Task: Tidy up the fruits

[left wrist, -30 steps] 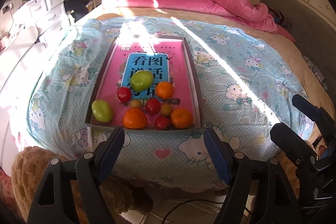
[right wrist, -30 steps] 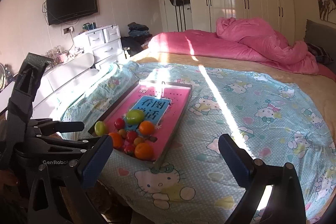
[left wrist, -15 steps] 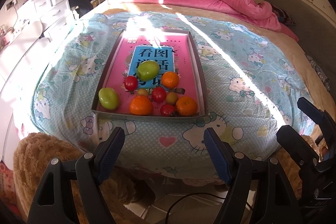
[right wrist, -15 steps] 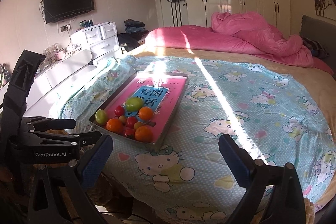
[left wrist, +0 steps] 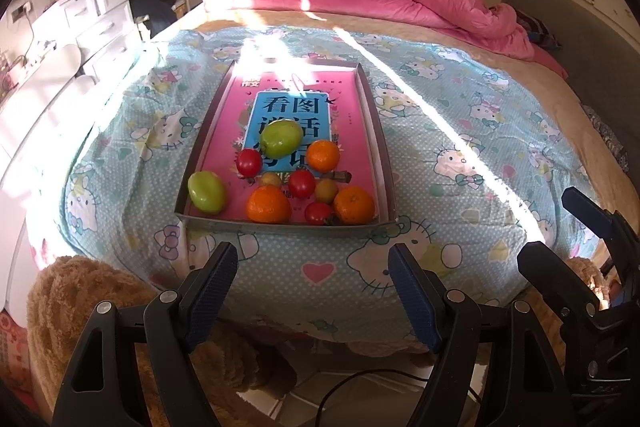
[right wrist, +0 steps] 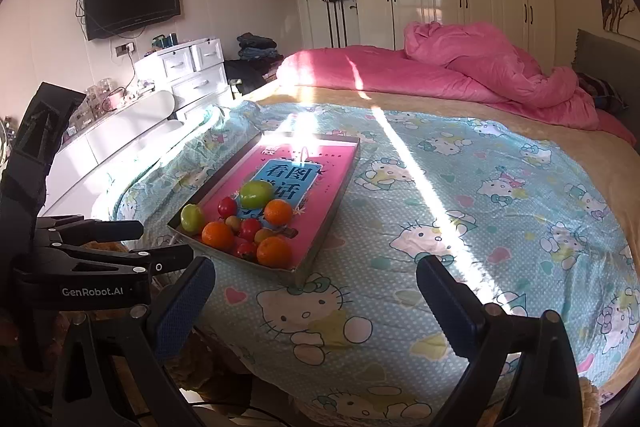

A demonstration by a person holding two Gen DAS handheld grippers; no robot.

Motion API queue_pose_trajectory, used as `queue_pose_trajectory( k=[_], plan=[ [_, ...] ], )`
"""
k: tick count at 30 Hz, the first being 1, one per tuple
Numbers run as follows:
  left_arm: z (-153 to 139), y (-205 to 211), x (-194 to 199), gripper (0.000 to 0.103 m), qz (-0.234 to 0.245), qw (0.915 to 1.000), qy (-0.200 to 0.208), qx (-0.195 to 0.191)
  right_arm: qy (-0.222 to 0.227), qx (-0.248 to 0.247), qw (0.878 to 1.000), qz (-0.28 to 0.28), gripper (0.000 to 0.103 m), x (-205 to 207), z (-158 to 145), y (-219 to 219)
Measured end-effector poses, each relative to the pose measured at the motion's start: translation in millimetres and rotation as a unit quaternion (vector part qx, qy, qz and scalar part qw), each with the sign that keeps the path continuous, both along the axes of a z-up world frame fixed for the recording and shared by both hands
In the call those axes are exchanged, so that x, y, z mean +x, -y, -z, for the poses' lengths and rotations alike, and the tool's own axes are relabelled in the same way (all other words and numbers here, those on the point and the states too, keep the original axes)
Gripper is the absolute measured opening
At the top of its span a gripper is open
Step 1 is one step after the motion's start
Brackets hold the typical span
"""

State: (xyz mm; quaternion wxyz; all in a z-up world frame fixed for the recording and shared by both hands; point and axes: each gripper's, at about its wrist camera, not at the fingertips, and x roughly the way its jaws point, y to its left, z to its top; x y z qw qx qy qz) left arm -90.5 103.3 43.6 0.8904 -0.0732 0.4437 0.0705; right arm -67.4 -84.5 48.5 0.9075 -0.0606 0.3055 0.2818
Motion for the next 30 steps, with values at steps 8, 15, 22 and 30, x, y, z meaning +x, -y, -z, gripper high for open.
queue_pose_trajectory(
  k=[8,15,22,30],
  plan=[
    [1.4,1.1,1.1,0.079,0.005,1.0,-0.003,0.002,0.0,-0.001,1.0,0.008,0.102,3.4,1.3,0.7],
    [1.2,2.3,1.0,0.079,0.007,1.0,-0.001,0.001,0.003,-0.008,1.0,0.016,0.102,2.4,1.9,2.1],
    [-2.2,2.1,-1.7,0.079,0.003,1.0,0.005,0.005,0.006,-0.008,1.0,0.018,0.102,0.1,0.6,2.5],
    [-3.0,1.0,-3.5,0.079,0.0,1.0,0.004,0.008,0.008,-0.01,1.0,0.018,0.102,-2.2,-0.9,1.5]
  ],
)
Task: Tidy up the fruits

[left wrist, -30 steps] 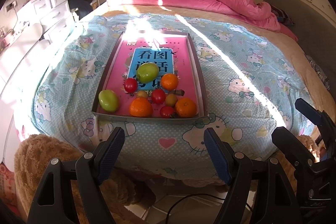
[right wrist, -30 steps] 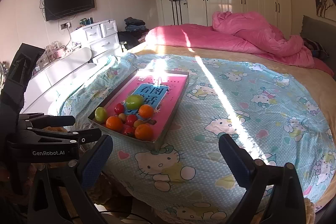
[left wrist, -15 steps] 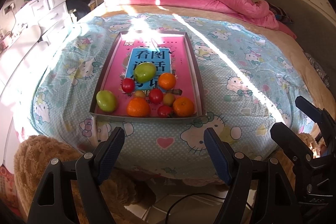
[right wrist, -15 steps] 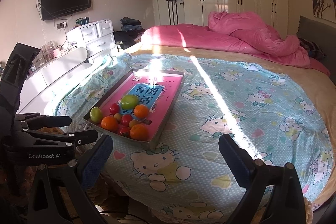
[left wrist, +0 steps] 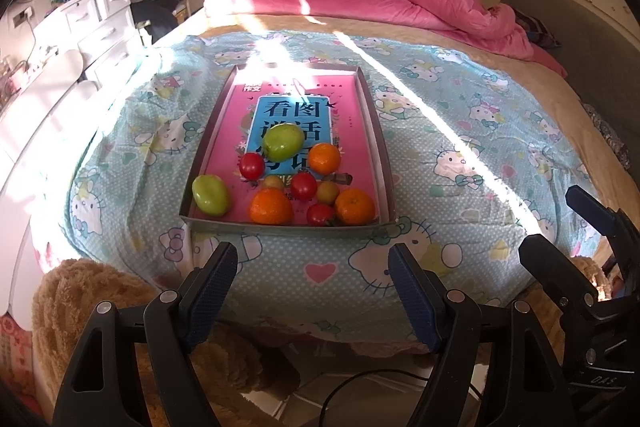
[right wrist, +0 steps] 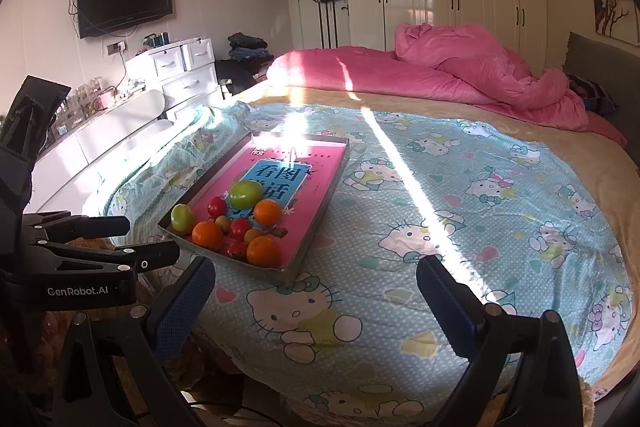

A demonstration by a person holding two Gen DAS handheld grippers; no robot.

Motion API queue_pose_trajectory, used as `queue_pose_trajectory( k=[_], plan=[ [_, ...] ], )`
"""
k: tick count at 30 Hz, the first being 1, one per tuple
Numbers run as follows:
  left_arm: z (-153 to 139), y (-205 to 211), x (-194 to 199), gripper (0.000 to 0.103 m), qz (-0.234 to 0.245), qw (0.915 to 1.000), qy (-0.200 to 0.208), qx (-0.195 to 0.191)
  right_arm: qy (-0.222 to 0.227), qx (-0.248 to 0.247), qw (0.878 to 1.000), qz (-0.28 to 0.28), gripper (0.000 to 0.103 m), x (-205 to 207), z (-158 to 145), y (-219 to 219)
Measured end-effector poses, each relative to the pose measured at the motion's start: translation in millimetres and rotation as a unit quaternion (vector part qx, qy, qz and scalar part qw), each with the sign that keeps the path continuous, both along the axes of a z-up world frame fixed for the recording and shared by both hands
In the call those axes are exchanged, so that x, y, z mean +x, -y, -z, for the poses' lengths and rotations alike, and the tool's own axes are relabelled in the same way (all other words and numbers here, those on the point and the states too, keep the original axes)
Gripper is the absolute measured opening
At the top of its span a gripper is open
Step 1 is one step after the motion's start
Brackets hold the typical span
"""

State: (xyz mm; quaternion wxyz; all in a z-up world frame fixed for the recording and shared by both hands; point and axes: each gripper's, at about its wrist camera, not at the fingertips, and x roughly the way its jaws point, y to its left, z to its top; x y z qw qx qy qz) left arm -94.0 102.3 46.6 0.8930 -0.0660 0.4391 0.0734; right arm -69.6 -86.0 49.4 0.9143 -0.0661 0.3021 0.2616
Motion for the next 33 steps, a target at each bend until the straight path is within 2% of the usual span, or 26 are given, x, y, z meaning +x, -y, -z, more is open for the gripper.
queue_pose_trajectory(
  k=[21,27,30,33],
  plan=[
    [4.9,2.4,2.5,0.079,0.004,0.9999,-0.013,0.008,-0.002,0.0,1.0,0.009,0.102,2.8,2.1,1.3],
    [11.6,3.2,7.0,0.079,0.013,0.9994,-0.031,0.006,-0.005,0.002,1.0,0.014,0.102,4.1,2.7,5.3],
    [15.3,-10.8,16.1,0.079,0.006,0.9992,-0.037,-0.011,-0.006,0.008,1.0,0.02,0.102,6.7,3.3,10.0],
    [14.8,-44.5,33.0,0.08,-0.034,0.9983,-0.037,-0.029,-0.014,0.021,0.999,0.044,0.102,16.2,5.6,24.1]
  ],
)
